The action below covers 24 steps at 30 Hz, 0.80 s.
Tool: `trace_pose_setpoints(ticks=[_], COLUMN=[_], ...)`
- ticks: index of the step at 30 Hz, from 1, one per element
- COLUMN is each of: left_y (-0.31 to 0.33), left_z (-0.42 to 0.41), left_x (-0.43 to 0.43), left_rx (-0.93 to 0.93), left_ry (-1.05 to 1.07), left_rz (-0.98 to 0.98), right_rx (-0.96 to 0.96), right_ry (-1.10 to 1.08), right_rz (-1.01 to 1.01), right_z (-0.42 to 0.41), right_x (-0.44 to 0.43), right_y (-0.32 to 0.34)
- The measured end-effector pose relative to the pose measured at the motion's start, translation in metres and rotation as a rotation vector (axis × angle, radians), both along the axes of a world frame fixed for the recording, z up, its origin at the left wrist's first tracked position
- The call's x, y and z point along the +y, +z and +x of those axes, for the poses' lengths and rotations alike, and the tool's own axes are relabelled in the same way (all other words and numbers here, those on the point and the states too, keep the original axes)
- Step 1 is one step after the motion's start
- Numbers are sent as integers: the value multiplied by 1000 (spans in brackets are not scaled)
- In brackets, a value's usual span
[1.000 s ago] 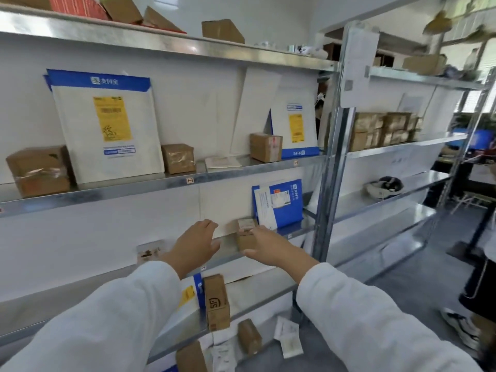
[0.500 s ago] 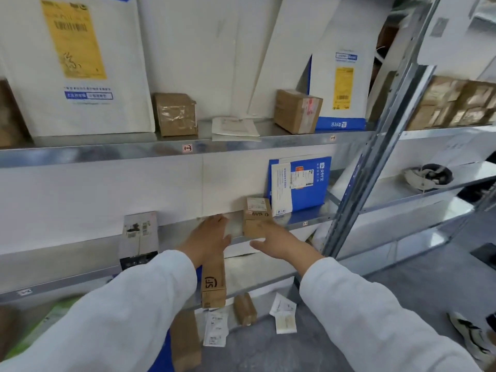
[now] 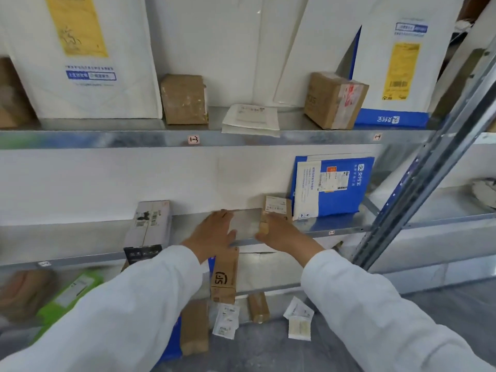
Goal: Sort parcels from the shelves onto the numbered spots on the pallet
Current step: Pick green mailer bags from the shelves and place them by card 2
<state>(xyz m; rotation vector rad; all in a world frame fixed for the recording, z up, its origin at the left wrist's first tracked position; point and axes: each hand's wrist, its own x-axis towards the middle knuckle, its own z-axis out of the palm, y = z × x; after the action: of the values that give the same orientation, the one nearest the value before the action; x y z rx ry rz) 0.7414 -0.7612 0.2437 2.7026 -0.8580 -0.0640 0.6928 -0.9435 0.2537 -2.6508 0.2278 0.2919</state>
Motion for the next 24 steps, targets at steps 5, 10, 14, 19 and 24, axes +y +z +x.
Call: trace_pose_setpoints(ticks=[5,10,14,19,24], left_y=[15,17,12,2,-5], left_z=[-10,-52,-113,-180,-221], left_x=[50,118,177,260,322], left_rx=[24,57,116,135,100], left_ry=[215,526,740,893,984], left_rz=[-7,-20,-32,79,83], right_rx=[-38,-54,-36,-20,8], right_ry=[171,404,602,795,938], right_rz=[-45,-6,56,72,71], right_z=[24,36,28,-3,-34], right_x=[34,101,173,263,341], right_y=[17,24,14,-2,-14])
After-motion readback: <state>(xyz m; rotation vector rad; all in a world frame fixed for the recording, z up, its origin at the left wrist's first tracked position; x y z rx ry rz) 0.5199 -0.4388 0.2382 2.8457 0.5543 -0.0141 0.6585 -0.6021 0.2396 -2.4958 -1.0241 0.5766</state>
